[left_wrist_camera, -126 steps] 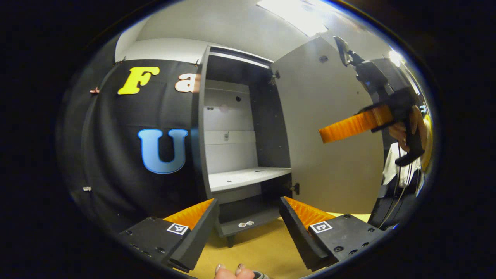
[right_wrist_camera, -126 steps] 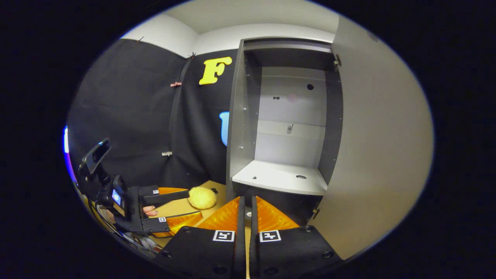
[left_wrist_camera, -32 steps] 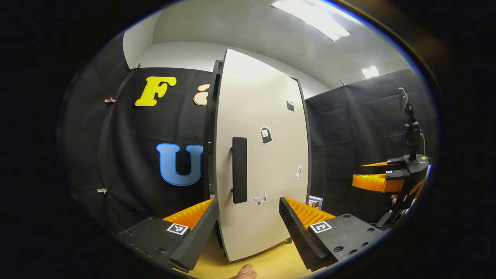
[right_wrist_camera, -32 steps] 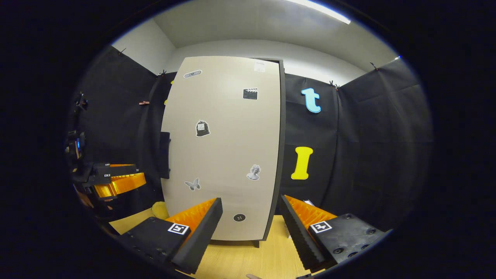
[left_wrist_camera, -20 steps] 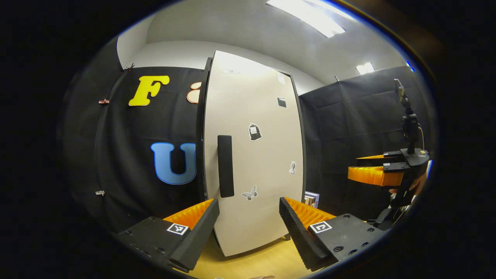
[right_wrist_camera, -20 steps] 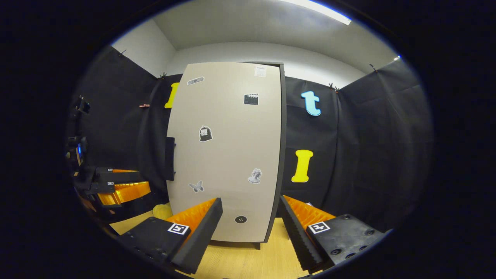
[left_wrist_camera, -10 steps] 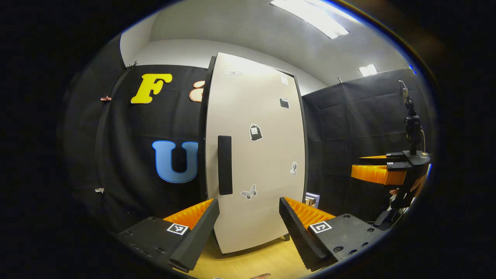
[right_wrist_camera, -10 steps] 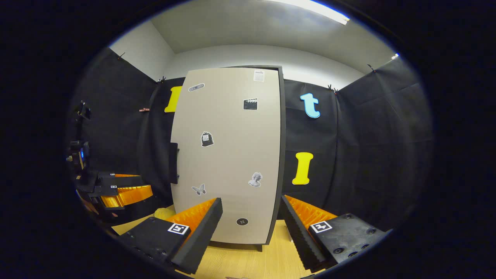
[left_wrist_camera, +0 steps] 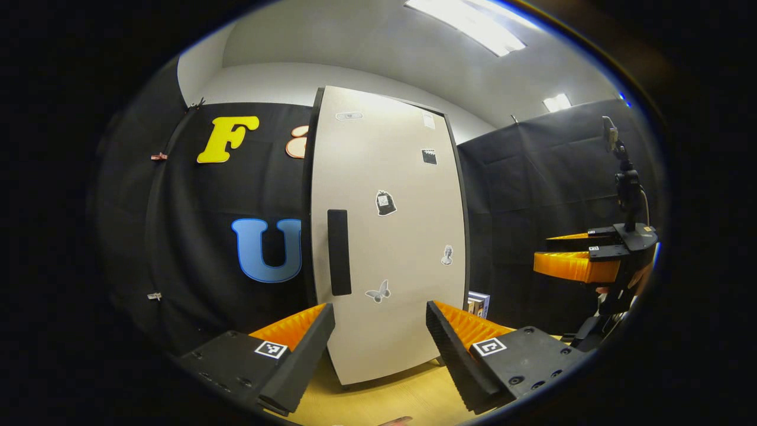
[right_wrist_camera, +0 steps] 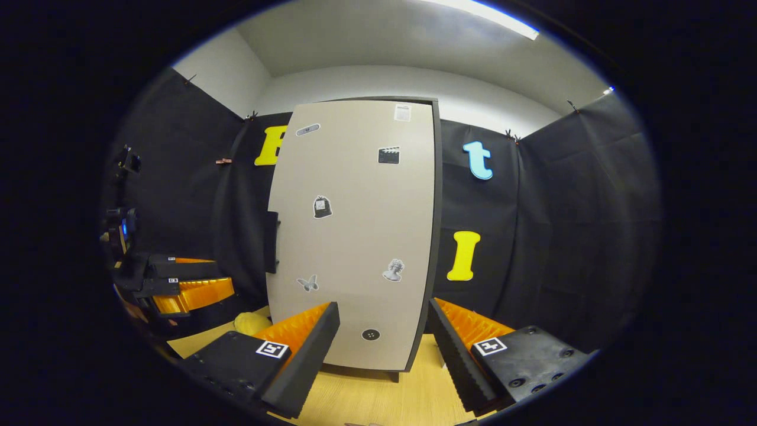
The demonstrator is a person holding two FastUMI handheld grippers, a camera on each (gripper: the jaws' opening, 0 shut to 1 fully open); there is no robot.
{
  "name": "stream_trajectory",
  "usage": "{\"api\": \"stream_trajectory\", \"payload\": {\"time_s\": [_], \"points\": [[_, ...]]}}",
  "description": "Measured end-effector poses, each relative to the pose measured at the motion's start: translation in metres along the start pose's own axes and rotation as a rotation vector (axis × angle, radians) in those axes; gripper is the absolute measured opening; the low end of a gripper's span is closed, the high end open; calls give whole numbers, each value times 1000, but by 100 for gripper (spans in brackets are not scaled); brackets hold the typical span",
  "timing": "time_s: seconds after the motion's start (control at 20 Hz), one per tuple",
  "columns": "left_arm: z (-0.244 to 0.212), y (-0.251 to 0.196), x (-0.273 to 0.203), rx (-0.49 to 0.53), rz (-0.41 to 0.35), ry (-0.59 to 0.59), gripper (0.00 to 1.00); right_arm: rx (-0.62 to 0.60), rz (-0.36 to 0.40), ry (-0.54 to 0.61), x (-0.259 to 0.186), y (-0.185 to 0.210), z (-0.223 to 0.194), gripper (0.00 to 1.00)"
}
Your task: Open the cabinet door with the right hand, grasp the bottle in the cabinet with the left hand and place it on the coaster, then close the cabinet door with the right hand.
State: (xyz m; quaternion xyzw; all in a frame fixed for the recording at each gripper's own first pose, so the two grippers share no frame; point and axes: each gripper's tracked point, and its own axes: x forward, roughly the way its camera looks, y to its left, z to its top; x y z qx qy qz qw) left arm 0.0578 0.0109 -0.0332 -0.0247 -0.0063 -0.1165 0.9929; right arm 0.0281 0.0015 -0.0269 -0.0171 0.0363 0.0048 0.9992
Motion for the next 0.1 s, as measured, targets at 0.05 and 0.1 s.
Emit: {"api": "stream_trajectory", "payload": {"time_s": [0.05,0.1], "points": [[0,1,0,-2,0,-1,98,-2,-1,1,0,0,0,97],[0,1,0,-2,-1,0,98,-4,-1,3,0,0,0,97]]}}
